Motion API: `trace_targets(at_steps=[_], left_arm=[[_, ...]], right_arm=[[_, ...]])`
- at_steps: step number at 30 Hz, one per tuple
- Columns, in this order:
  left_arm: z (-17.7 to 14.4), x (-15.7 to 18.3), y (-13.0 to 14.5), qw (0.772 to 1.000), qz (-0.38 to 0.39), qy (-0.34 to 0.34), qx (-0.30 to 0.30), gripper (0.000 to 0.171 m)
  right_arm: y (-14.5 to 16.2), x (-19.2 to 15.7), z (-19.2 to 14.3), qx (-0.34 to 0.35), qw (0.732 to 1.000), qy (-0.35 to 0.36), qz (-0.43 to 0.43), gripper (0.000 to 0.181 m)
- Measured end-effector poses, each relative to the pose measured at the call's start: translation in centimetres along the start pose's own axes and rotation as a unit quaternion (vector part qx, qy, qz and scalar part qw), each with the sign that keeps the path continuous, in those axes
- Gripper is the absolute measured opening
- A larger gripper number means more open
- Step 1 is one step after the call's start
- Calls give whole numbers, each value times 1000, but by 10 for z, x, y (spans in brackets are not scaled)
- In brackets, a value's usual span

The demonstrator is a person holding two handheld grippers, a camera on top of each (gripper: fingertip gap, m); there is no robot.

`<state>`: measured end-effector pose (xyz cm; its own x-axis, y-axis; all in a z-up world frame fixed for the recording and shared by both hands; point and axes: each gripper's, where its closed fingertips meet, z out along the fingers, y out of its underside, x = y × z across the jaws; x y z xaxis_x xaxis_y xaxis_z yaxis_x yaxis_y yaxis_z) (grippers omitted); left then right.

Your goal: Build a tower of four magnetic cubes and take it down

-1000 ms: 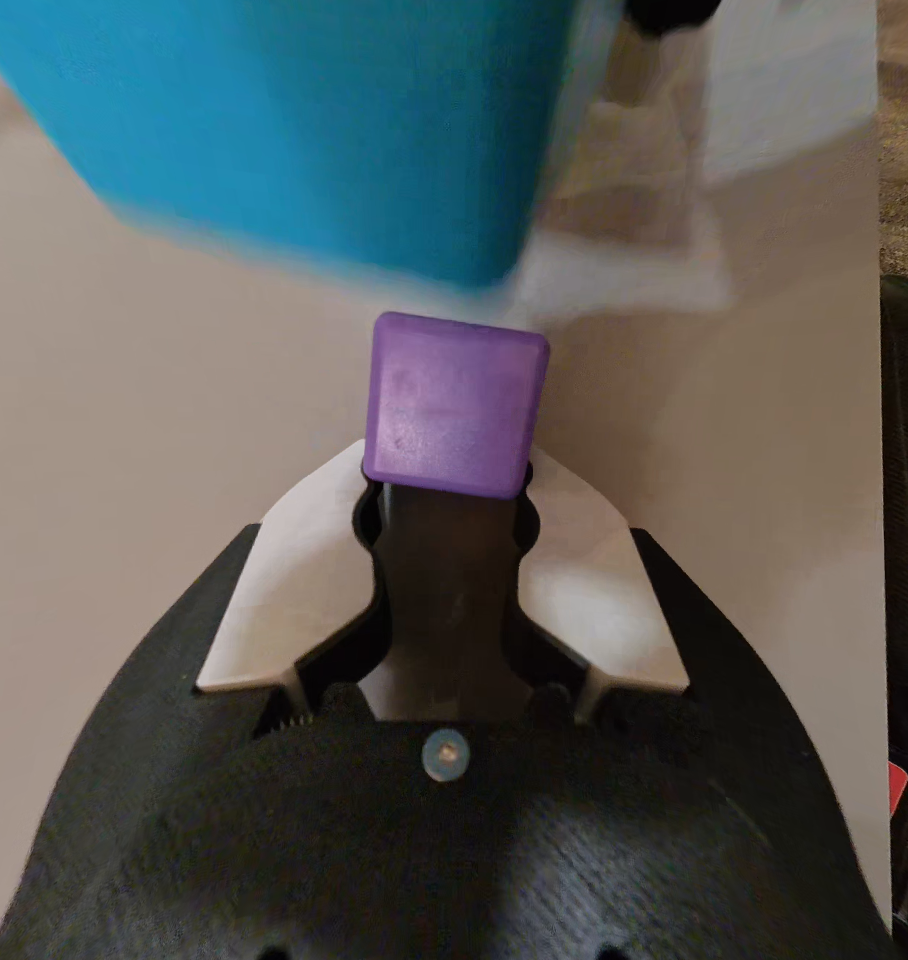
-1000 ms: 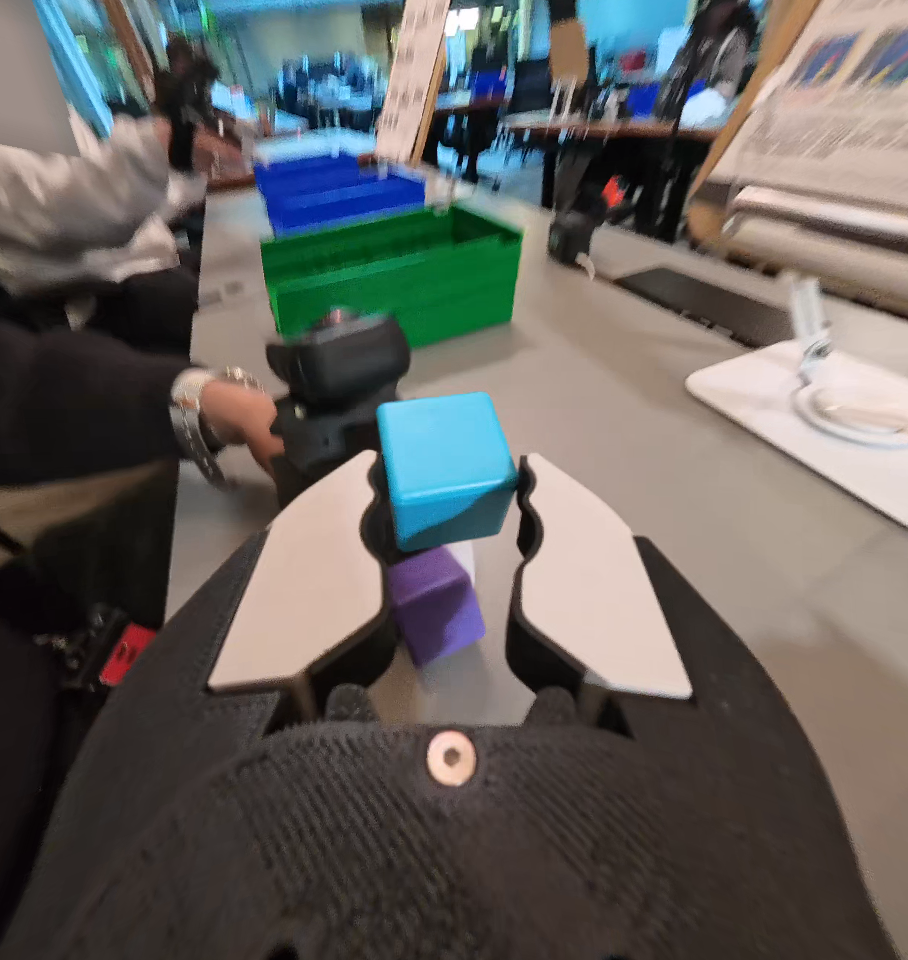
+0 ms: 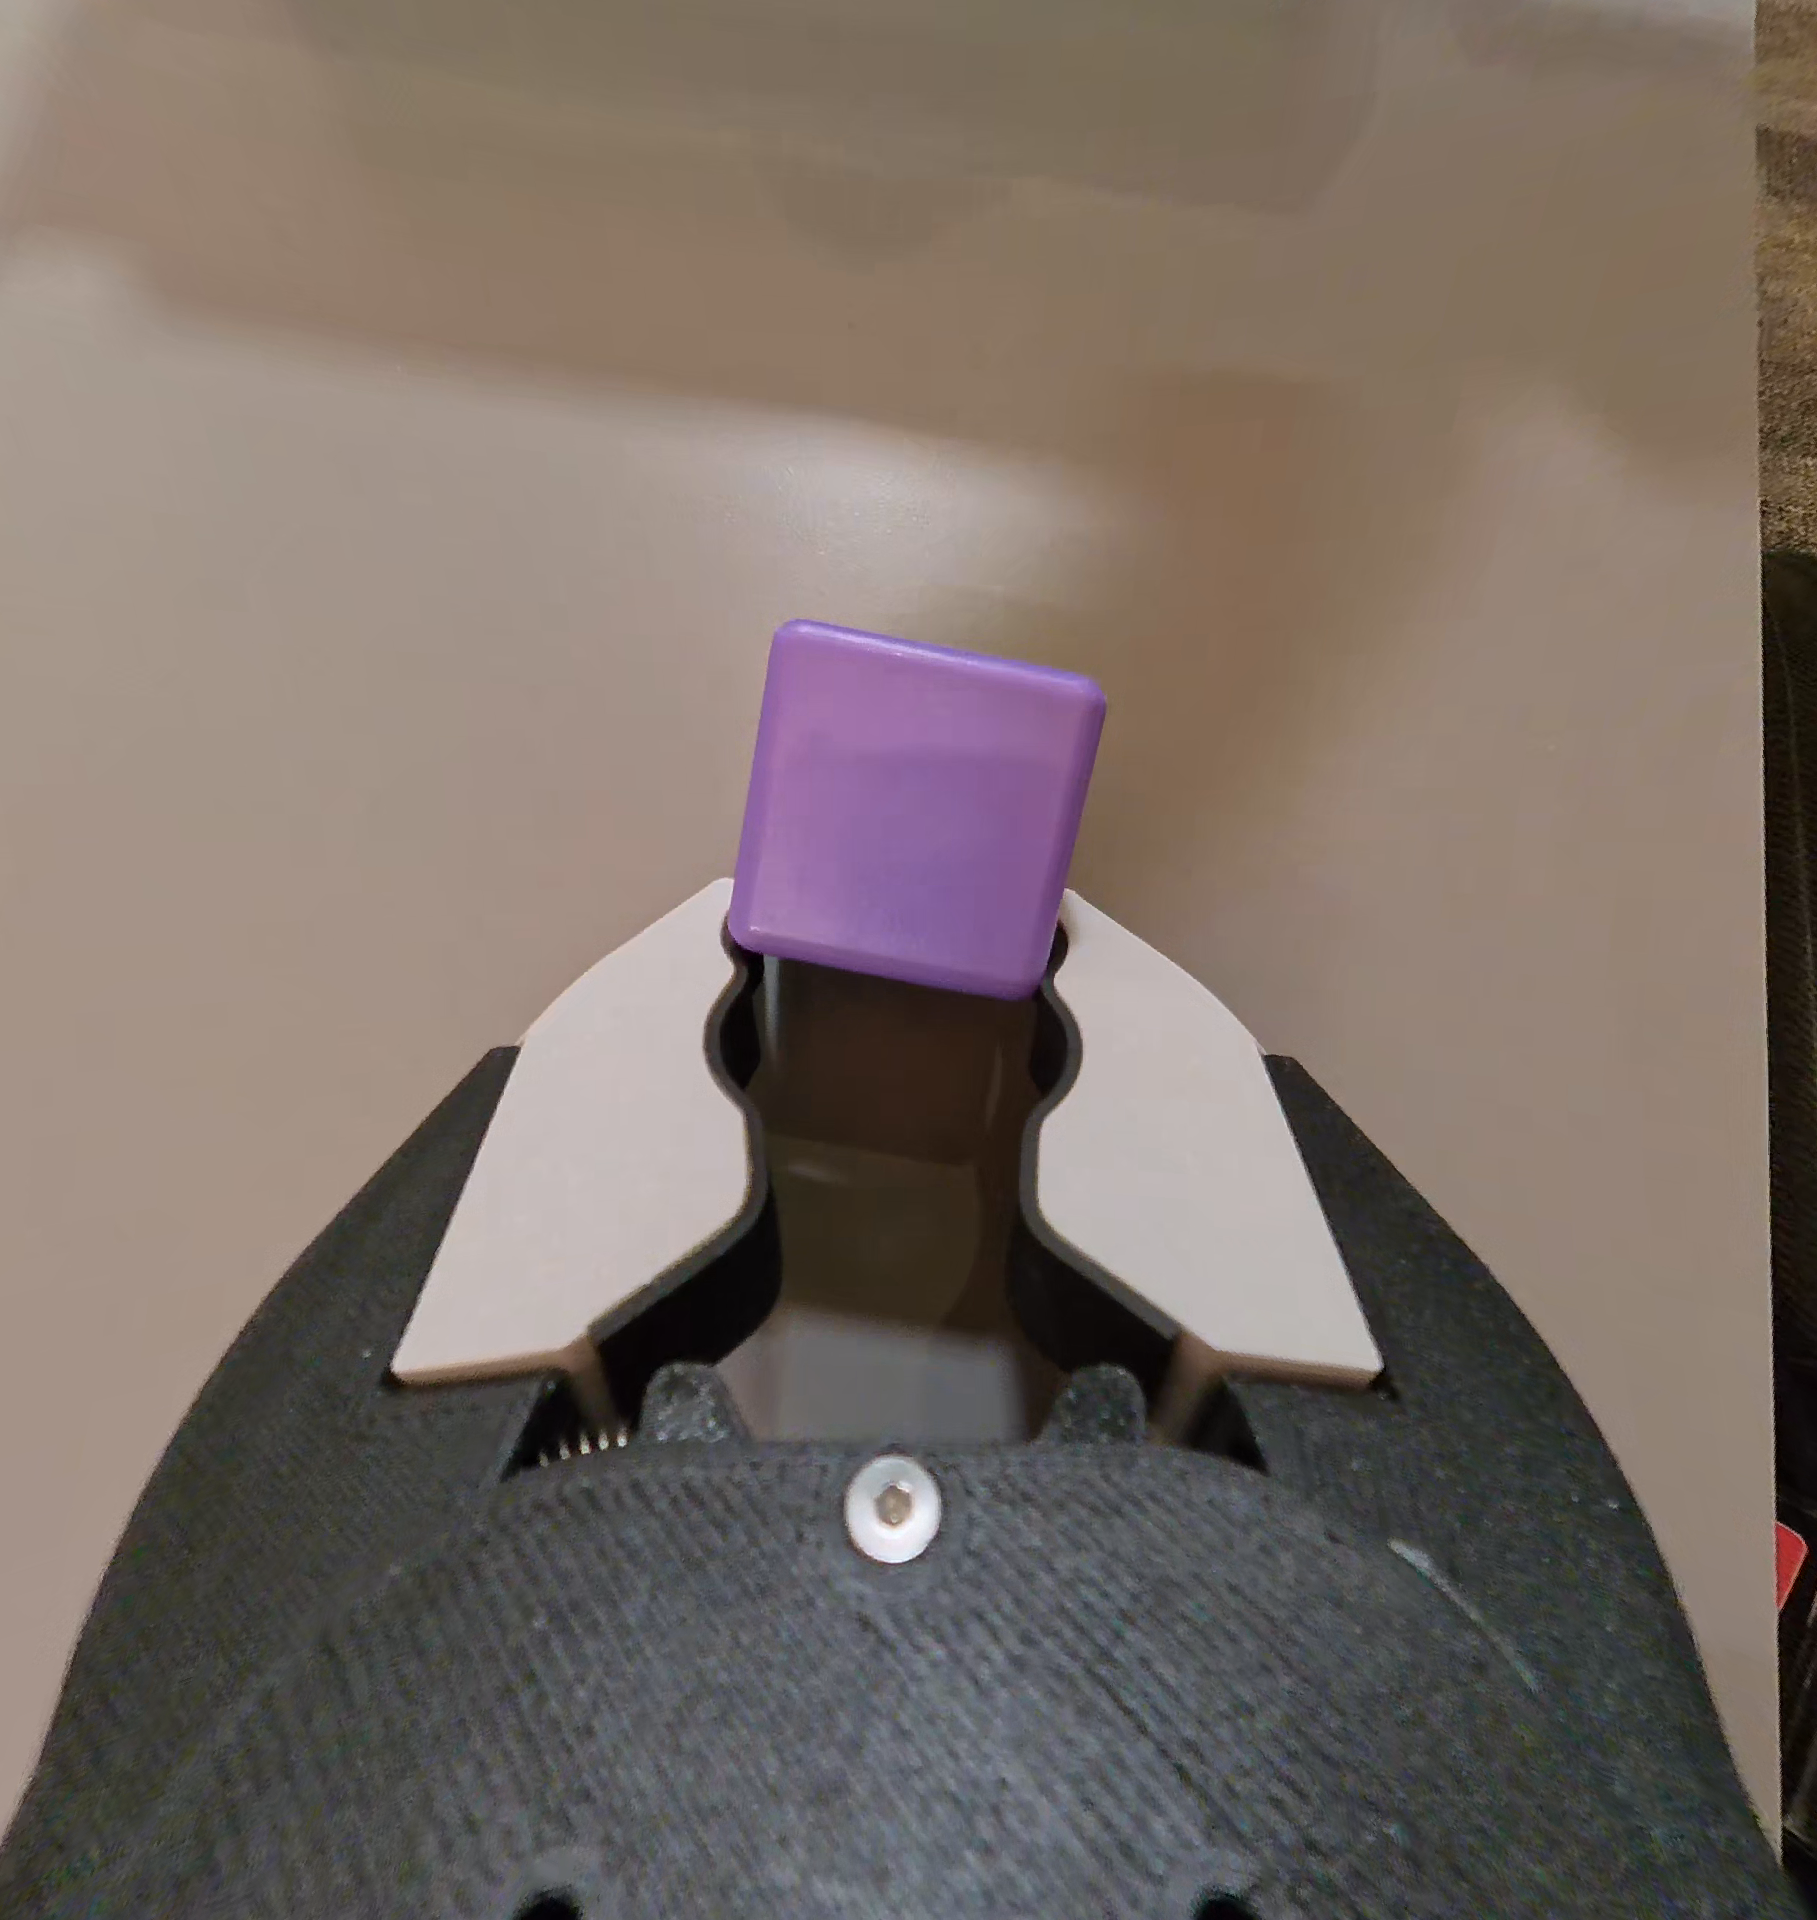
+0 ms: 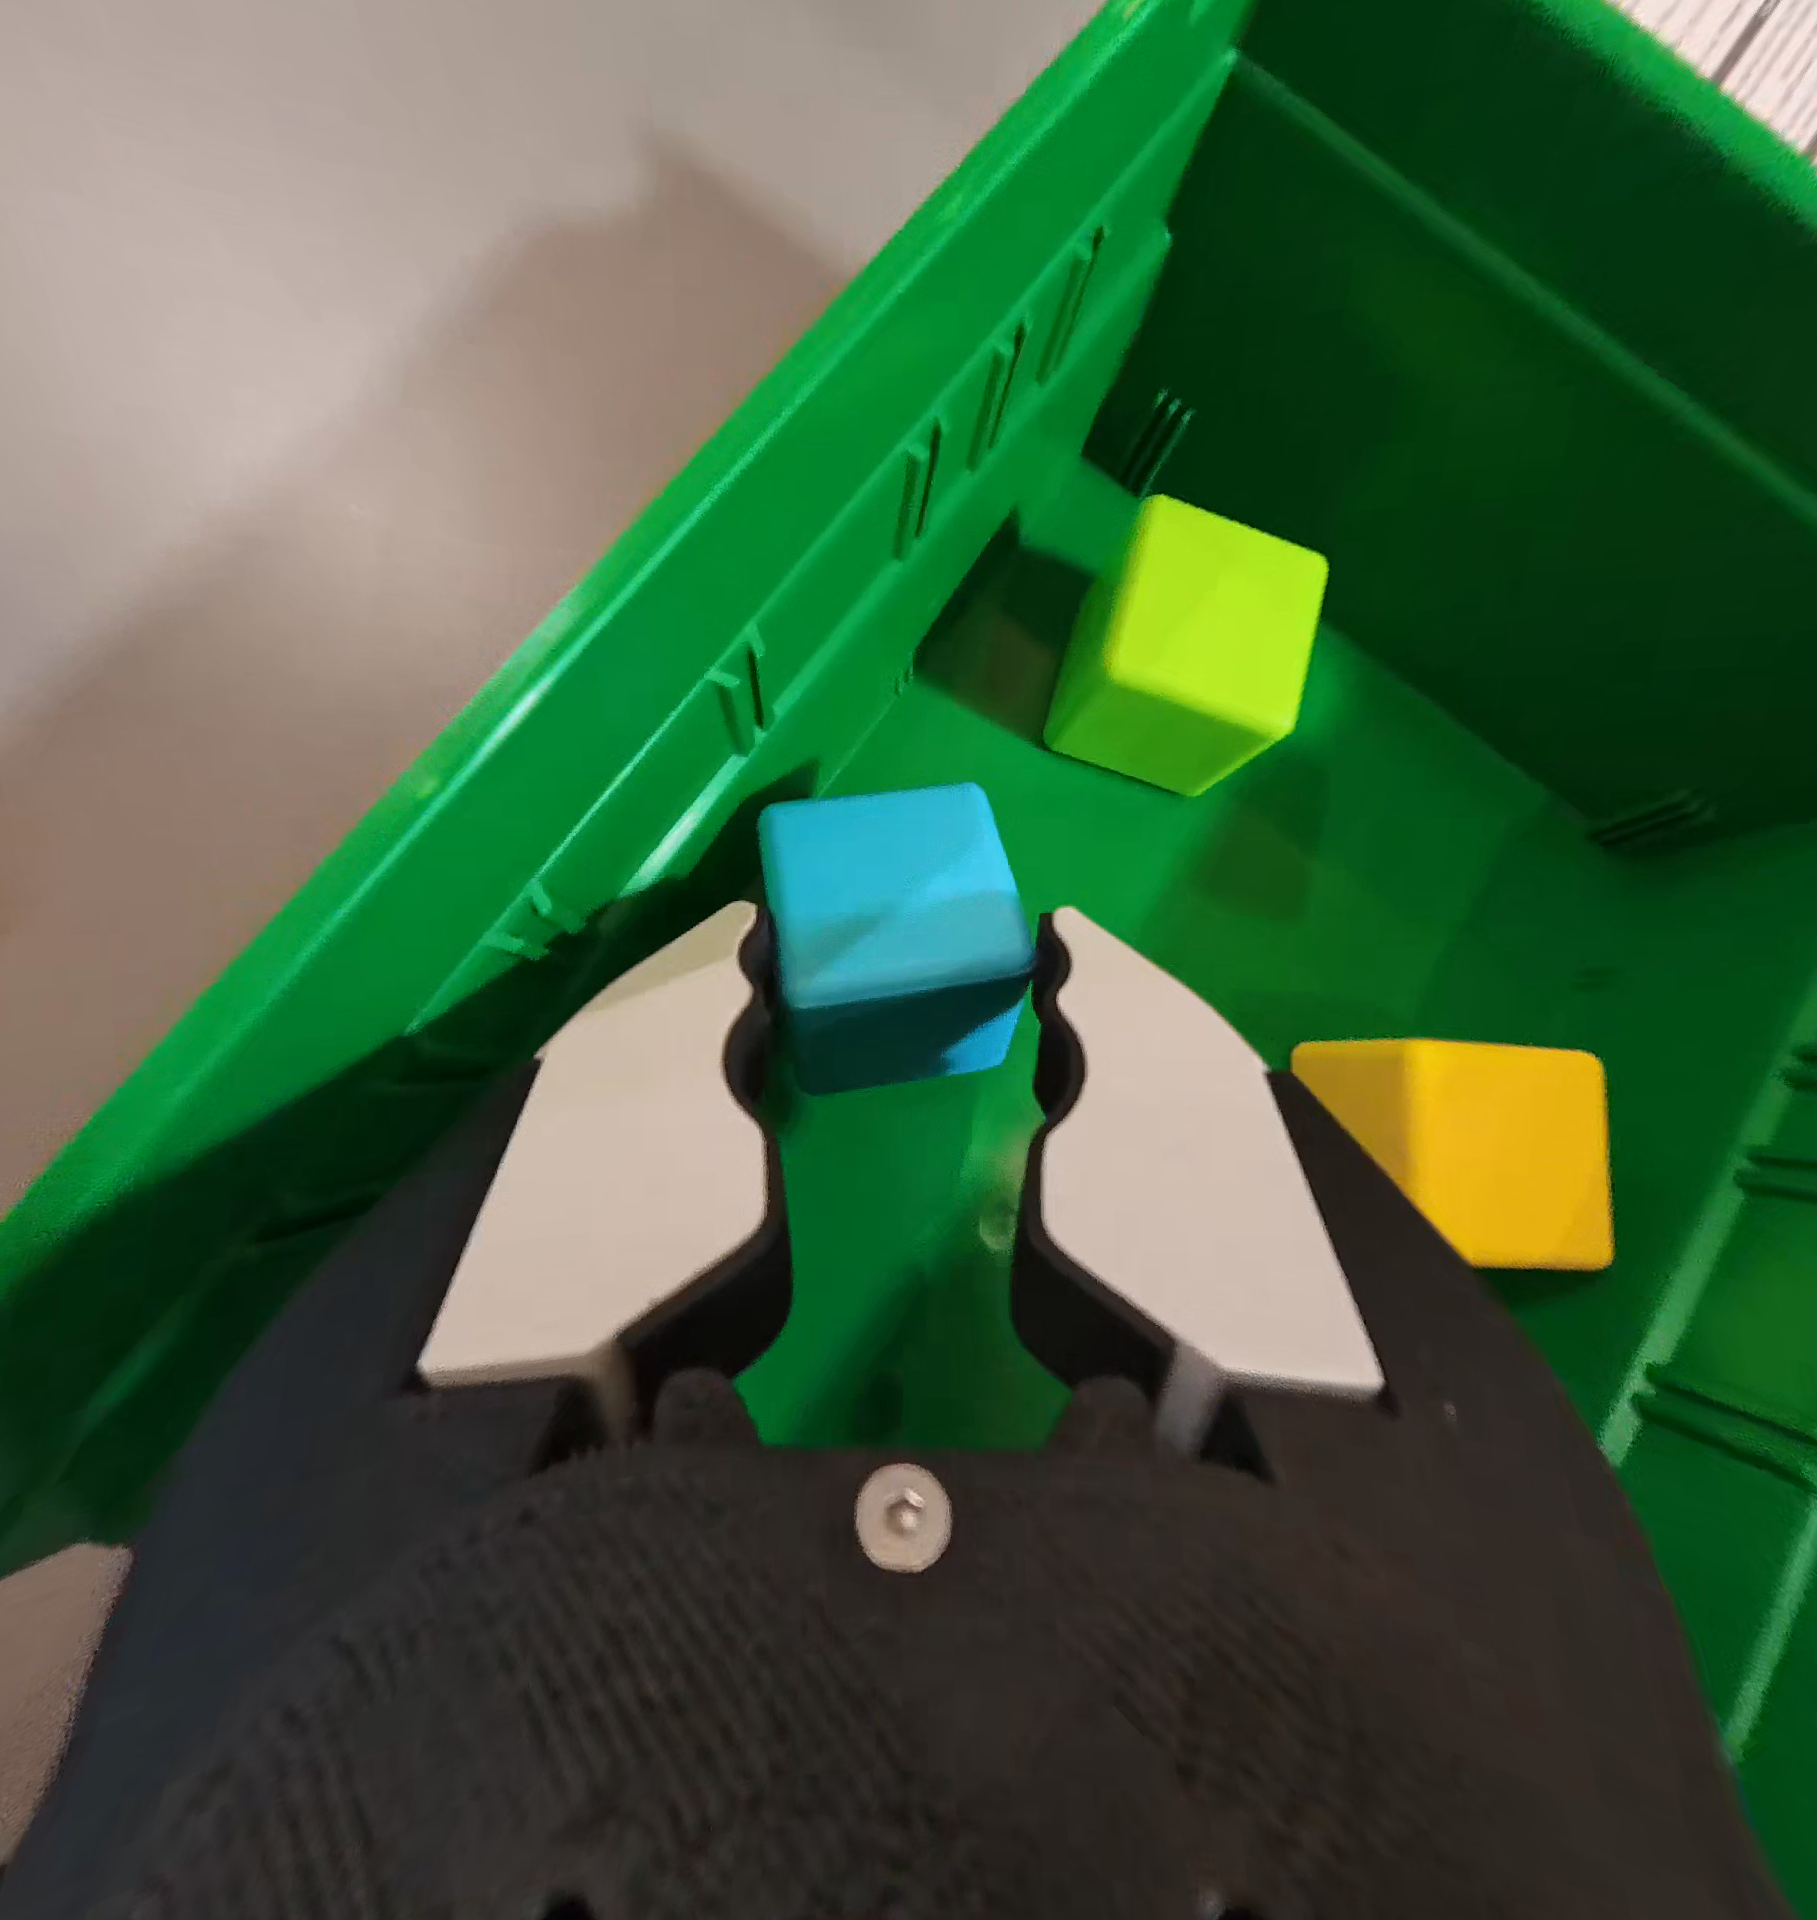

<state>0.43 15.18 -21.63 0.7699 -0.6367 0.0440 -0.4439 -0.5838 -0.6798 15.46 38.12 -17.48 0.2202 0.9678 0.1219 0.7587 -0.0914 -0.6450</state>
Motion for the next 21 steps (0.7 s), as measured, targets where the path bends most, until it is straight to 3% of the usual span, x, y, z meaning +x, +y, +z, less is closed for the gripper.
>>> trace_targets(at_steps=[2,7,11,16,18,21], left_arm=[[0,0,0,1000,0,0,0,52],[0,0,0,1000,0,1,0,52],[0,0,0,1000,0,1,0,52],[0,0,0,1000,-2,3,1,52],[0,0,0,1000,0,1,0,52],[0,0,0,1000,2,-3,0,53]], right_arm=[[-1,0,1,-1,1000,11,-15,50],[-9,7,-16,9,999,34,-22,73],[-57,3,-58,111,993,33,2,74],[-143,-90,-112,291,950,-109,-34,74],[-159,-135,-113,308,937,-154,-66,74],[-162,-192,-85,281,935,-191,-102,74]])
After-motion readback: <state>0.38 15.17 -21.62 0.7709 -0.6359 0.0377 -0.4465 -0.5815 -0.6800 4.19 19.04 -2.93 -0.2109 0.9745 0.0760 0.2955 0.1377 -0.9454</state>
